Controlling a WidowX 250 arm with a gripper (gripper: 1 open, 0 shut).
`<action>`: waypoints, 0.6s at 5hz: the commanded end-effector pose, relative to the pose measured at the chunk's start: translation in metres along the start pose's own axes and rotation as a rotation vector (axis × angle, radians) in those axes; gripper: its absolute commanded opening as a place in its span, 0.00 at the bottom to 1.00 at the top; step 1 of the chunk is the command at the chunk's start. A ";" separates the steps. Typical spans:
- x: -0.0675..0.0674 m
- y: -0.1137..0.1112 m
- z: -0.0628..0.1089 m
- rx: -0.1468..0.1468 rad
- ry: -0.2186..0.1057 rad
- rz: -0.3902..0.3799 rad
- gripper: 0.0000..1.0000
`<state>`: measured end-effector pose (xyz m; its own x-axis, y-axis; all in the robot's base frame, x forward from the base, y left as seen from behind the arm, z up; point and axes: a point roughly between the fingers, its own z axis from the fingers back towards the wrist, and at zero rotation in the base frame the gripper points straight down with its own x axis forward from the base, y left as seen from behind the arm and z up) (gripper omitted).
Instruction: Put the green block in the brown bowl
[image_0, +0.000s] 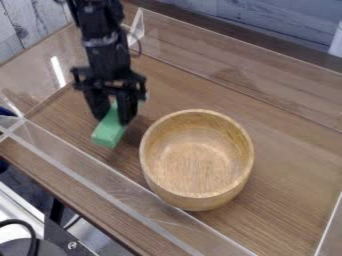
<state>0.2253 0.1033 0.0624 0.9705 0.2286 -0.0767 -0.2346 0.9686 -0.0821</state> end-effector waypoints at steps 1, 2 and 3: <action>0.013 -0.019 0.041 -0.002 -0.081 -0.018 0.00; 0.016 -0.044 0.060 -0.030 -0.087 -0.043 0.00; 0.015 -0.077 0.067 -0.046 -0.079 -0.089 0.00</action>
<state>0.2540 0.0357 0.1122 0.9878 0.1378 -0.0726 -0.1466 0.9800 -0.1345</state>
